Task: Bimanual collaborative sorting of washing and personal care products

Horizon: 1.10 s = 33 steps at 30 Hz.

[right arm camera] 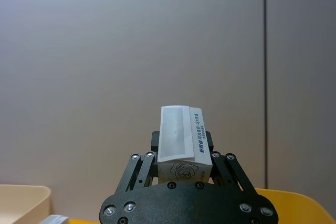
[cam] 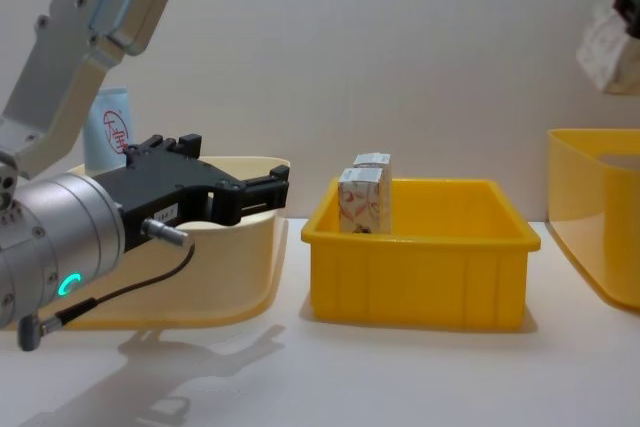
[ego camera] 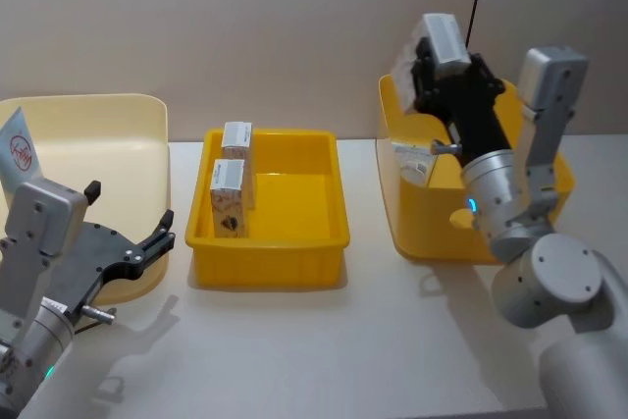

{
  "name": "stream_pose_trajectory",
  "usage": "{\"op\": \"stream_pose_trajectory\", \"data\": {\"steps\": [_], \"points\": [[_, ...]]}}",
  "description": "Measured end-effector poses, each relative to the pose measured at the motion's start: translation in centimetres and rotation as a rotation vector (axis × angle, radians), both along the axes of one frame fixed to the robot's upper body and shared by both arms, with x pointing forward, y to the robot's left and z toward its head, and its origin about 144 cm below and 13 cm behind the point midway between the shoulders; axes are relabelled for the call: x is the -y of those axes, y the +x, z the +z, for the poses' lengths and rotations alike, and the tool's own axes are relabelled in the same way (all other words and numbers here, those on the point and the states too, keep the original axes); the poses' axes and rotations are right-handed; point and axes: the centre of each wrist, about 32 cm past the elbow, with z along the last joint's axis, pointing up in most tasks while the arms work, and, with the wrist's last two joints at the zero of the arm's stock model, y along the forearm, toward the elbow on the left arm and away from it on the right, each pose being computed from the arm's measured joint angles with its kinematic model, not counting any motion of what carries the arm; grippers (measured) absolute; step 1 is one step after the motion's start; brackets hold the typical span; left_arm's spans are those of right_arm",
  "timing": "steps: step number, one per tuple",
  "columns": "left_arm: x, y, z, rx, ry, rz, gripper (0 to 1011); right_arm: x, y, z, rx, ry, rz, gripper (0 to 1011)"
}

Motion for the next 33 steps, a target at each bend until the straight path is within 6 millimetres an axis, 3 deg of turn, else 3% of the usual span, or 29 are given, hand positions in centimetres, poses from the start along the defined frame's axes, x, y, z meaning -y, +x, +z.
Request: {"op": "stream_pose_trajectory", "data": {"steps": [16,33], "points": [[0.0,0.0,0.0,0.000,0.000,0.000,1003,2.1,-1.4,-0.1,-0.092,-0.023,-0.160,409],[0.0,0.0,0.0,0.000,0.000,0.000,1003,2.0,-1.6,0.3,-0.252,-0.064,-0.212,410]]}}
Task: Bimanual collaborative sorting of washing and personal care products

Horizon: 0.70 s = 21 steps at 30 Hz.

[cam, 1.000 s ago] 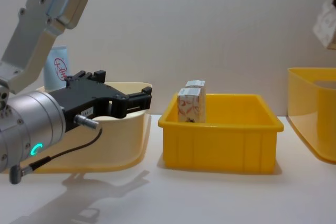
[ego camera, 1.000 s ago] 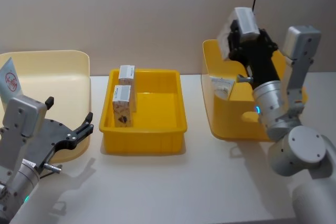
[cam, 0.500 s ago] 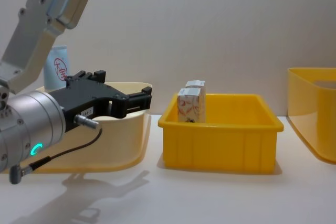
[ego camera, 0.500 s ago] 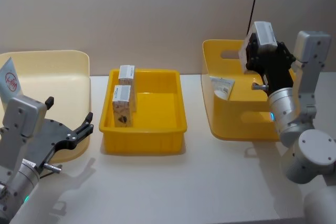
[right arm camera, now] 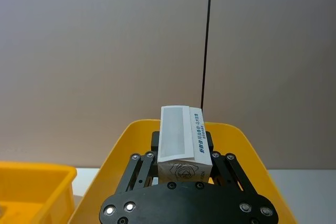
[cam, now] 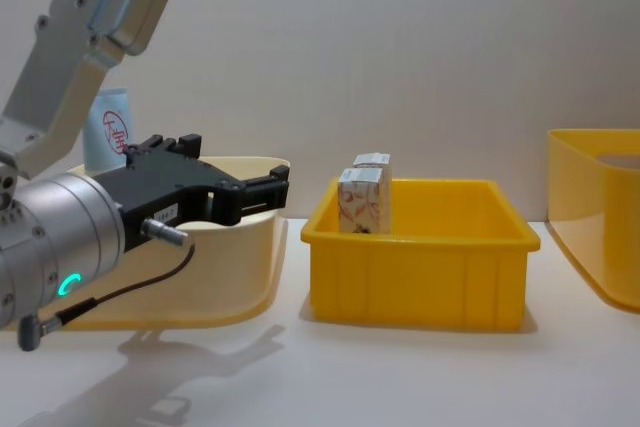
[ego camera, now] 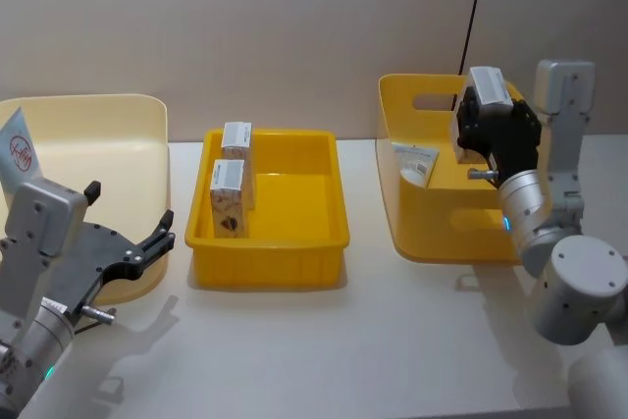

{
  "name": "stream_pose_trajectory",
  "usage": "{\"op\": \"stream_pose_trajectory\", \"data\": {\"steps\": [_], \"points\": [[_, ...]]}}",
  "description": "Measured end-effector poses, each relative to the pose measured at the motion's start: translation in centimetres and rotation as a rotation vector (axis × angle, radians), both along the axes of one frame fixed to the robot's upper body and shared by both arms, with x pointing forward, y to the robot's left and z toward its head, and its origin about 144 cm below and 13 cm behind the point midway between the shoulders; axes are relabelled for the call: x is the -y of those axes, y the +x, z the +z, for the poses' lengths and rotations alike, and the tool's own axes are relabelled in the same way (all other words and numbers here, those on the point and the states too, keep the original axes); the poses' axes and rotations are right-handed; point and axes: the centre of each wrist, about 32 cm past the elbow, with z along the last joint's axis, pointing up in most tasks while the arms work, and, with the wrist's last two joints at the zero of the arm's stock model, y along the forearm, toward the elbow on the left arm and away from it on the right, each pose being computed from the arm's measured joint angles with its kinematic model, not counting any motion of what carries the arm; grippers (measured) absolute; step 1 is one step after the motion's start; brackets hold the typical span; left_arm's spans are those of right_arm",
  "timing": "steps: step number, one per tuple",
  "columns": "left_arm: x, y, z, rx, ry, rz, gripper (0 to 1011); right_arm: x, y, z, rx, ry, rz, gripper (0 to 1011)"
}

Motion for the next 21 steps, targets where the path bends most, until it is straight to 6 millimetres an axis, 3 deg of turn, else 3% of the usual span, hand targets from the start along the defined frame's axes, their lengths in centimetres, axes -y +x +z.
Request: {"op": "stream_pose_trajectory", "data": {"steps": [21], "points": [[0.00,0.00,0.00,0.000,0.000,0.000,1003,-1.00,0.40,-0.09,-0.171,-0.027,-0.046,409]]}}
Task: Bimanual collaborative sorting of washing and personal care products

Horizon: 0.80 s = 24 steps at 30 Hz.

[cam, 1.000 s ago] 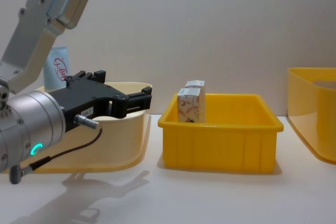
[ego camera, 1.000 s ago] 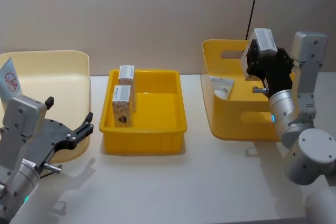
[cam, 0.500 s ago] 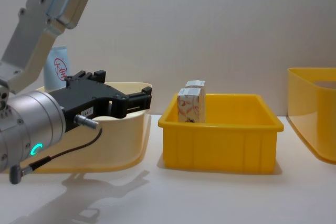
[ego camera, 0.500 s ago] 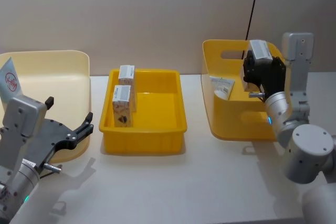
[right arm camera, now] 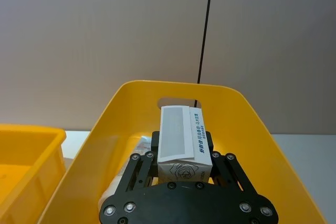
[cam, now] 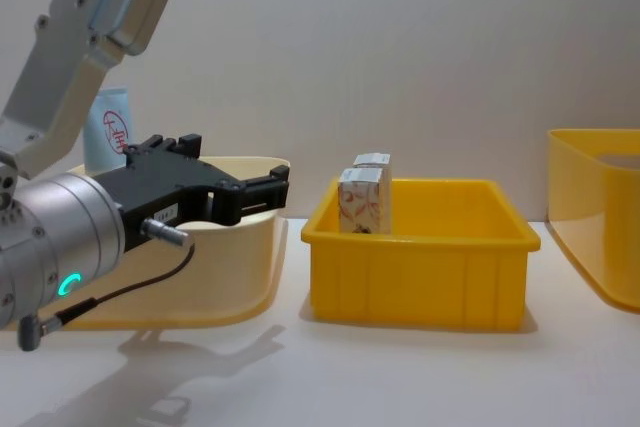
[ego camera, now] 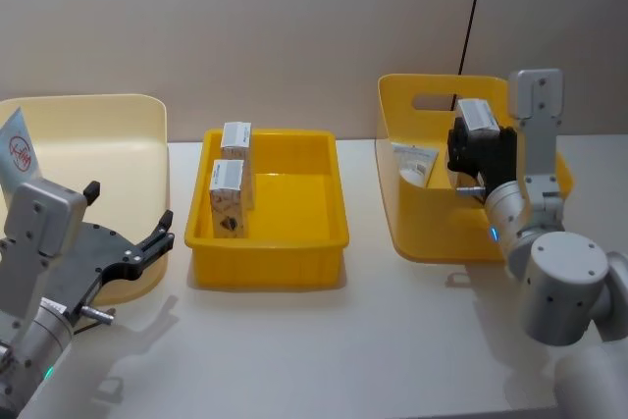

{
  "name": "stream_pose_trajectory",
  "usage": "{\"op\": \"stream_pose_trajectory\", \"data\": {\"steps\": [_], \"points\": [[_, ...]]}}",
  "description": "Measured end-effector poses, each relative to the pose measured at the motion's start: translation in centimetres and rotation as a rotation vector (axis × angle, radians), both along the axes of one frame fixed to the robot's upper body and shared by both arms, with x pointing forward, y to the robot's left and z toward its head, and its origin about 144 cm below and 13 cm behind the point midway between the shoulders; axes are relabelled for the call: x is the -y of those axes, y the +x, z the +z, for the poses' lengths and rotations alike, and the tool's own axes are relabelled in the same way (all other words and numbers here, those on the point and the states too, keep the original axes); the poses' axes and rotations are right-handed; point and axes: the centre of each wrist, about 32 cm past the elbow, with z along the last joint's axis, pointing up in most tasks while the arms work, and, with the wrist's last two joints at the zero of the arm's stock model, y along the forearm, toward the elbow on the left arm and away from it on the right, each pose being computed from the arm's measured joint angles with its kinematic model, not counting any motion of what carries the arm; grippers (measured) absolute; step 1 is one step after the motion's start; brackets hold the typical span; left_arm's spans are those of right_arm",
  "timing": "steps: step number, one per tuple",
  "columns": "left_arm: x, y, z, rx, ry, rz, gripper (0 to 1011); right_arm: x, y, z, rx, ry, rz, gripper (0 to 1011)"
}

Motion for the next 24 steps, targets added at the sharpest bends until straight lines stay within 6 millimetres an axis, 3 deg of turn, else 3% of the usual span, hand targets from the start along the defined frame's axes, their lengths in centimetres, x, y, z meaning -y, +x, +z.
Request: {"op": "stream_pose_trajectory", "data": {"steps": [5,9,16,24], "points": [[0.00,0.00,0.00,0.000,0.000,0.000,1003,-0.14,0.06,-0.11,-0.018,-0.003,-0.006,409],[0.00,0.00,0.00,0.000,0.000,0.000,1003,-0.24,0.09,-0.18,-0.030,-0.004,-0.008,471],[0.00,0.00,0.00,0.000,0.000,0.000,1003,-0.34,0.13,-0.29,-0.044,-0.006,-0.012,717],[0.00,0.00,0.00,0.000,0.000,0.000,1003,-0.40,0.15,-0.33,-0.052,-0.007,-0.014,927]]}}
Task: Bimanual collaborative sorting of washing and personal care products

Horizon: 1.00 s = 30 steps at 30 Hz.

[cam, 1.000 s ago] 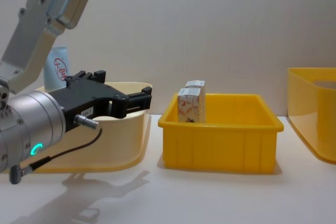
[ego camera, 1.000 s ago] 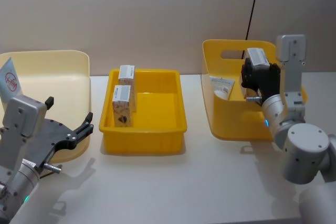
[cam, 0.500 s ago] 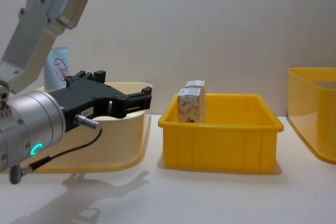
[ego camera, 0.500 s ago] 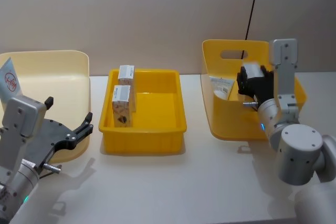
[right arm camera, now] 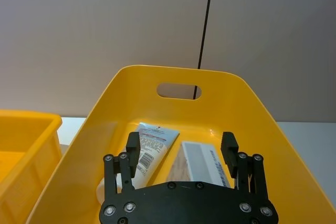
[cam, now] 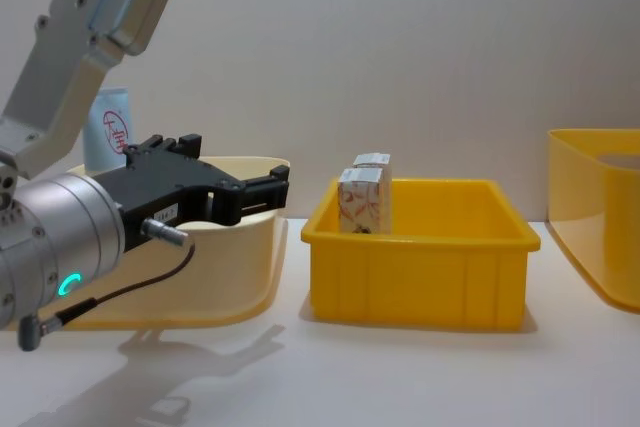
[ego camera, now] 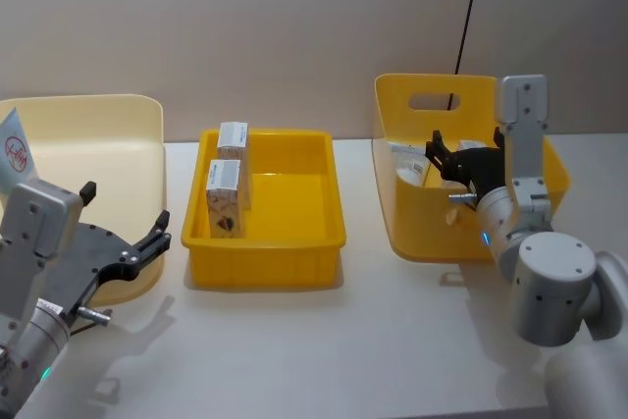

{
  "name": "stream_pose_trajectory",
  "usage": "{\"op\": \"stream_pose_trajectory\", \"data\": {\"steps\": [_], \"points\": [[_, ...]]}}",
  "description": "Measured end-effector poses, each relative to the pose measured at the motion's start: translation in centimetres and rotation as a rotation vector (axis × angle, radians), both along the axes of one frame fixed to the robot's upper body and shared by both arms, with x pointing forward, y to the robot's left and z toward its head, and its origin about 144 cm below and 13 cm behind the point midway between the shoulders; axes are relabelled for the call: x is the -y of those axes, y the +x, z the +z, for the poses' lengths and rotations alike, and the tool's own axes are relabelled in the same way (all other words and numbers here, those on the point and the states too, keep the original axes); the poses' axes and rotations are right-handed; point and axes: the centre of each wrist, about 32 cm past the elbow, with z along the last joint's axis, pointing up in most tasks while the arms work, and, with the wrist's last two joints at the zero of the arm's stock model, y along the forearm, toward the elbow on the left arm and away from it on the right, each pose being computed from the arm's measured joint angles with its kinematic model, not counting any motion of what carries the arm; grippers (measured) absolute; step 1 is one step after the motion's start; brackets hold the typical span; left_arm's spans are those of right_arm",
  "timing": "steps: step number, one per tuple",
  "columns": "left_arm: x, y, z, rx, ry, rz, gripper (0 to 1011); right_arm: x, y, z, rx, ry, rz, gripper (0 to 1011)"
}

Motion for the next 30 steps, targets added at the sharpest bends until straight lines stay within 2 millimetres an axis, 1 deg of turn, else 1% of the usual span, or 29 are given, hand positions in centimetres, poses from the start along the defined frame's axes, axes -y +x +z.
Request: {"op": "stream_pose_trajectory", "data": {"steps": [1,4,14,30], "points": [[0.00,0.00,0.00,0.000,0.000,0.000,1003,0.00,0.01,0.00,-0.001,0.000,0.000,961],[0.00,0.00,0.00,0.000,0.000,0.000,1003,-0.01,0.01,0.00,-0.002,0.000,-0.001,1001],[0.00,0.00,0.00,0.000,0.000,0.000,1003,0.02,-0.04,-0.08,0.015,0.004,0.018,1001],[0.00,0.00,0.00,0.000,0.000,0.000,1003,0.35,-0.54,-0.30,0.180,0.061,0.175,1001]]}}
